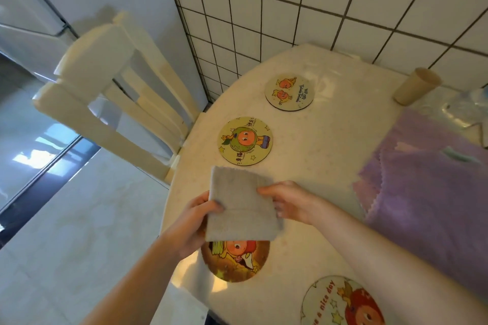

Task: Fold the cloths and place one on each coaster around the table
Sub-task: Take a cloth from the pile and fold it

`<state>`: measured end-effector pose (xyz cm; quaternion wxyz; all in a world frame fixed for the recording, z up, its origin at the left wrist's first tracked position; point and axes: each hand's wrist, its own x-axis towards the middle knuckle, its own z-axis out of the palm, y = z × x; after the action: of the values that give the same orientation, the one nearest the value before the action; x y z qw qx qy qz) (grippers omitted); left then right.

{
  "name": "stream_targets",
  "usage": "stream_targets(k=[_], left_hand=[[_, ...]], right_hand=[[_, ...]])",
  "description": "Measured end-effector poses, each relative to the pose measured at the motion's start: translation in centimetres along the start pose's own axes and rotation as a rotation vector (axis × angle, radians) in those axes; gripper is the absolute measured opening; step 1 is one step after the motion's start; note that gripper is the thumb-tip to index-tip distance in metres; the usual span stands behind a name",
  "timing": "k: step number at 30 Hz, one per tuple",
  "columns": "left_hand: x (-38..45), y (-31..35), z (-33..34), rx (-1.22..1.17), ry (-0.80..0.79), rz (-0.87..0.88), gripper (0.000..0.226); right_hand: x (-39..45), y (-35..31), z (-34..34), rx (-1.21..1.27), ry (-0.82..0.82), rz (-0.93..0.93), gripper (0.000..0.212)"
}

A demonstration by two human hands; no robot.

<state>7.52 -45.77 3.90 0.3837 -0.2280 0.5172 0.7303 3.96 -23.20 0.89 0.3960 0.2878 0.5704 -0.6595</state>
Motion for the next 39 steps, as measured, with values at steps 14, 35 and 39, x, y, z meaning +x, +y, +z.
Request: stream_targets(k=[14, 35, 39], left_hand=[[15.7, 17.1, 3.2, 0.185, 0.042, 0.127, 0.028], [36.6, 25.6, 9.8, 1.086, 0.229, 0.622, 0.007], [35.6, 25.6, 8.7, 1.315, 0.354, 0.642, 0.026]], right_hand=[[2.7, -14.1, -7.6, 0.25, 0.298, -0.254, 0.026], [14.9, -18.7, -14.1, 0.16, 0.891, -0.282, 0.017], [14.2, -18.5, -14.0, -0.022, 0.949, -0.313, 0.016]])
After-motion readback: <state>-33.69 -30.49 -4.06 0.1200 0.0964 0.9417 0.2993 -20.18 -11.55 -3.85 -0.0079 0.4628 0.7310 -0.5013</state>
